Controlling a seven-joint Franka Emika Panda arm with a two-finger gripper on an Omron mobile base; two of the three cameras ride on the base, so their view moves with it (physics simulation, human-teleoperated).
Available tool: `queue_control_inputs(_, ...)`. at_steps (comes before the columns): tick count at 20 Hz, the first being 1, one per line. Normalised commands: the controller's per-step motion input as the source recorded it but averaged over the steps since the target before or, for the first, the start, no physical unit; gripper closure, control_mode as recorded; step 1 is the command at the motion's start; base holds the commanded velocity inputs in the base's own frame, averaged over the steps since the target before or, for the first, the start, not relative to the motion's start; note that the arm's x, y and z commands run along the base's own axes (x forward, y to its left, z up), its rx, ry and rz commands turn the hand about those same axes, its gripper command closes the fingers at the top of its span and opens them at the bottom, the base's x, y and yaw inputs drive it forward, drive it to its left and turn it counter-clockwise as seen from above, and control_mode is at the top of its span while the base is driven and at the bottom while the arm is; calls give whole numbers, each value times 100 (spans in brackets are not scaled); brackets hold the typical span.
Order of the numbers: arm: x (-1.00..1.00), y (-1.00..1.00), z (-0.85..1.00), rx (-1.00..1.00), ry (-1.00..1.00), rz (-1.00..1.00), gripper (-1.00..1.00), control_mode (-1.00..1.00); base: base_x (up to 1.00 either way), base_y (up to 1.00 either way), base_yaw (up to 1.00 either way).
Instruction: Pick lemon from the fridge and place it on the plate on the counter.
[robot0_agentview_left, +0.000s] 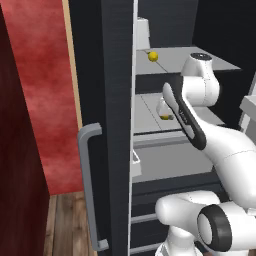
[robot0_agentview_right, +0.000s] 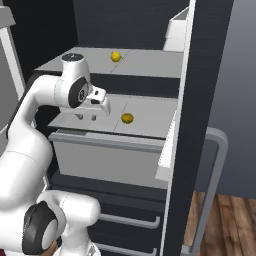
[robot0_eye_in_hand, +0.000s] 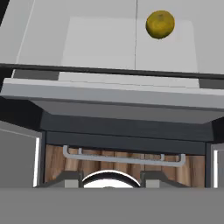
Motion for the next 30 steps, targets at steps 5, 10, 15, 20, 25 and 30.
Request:
queue_control_inputs(5, -27, 2, 13, -2, -15, -13, -100, -100, 0, 0, 0)
queue_control_inputs(10, -34, 2, 30, -12, -37, -11, -100, -100, 0, 0, 0)
queue_control_inputs(15, -13, 0, 94, 2, -30, -18, -100, -100, 0, 0, 0)
queue_control_inputs(20, 0, -4, 100, 18, -17, -7, -100, -100, 0, 0, 0)
queue_control_inputs(25, 1, -6, 69, 9, -8, 0, -100, -100, 0, 0, 0)
queue_control_inputs(30, 37, -3, 7, -1, -3, 0, -100, -100, 0, 0, 0)
